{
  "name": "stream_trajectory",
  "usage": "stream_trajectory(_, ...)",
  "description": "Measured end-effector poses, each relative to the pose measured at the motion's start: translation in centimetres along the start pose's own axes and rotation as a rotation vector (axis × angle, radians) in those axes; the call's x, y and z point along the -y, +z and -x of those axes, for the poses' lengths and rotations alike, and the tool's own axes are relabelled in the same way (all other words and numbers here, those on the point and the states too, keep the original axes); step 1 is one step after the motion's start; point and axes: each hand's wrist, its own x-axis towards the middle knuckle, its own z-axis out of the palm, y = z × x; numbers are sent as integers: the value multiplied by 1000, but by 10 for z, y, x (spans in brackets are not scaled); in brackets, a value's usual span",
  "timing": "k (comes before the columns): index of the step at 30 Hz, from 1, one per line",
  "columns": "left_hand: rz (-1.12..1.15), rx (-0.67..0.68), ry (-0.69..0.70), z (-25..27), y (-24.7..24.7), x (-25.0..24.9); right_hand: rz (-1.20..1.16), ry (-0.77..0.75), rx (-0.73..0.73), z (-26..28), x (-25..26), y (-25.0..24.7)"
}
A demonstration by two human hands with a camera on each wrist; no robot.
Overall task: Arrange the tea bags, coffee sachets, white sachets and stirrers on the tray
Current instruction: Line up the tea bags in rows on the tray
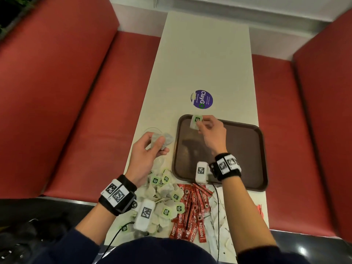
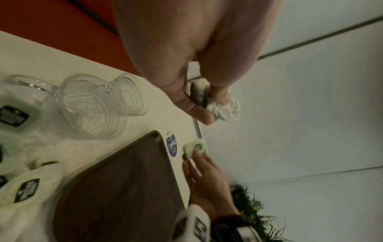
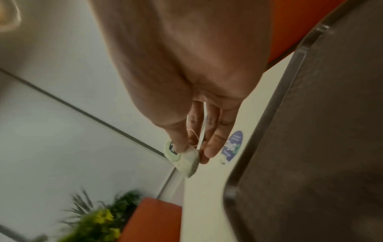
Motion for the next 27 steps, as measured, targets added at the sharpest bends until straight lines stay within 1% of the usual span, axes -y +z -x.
stream_trajectory(4,42,-22,-22,3,-4,-4,137,59,57,-60,-37,32)
stream_trajectory(9,77,-59,-48,6,-8,-3,226,79,60,-92,-59,63)
stream_trajectory(14,82,-58,-62,8,-13,-4,268,35,-11,-99,-62,68)
stream_trajectory(18,83,-57,-81,7,-15,-4,179,51,-49,-93,-63,62)
stream_trajectory(20,81,-56,-84,6,-14,-4,168,48,-40,-90,-64,60)
stream_trajectory(24,88,-68,-88,5,-12,-3,255,19,23,-85,-67,63)
stream_trajectory(27,96,-74,-96,4,-12,-3,284,-24,25,-86,-68,70)
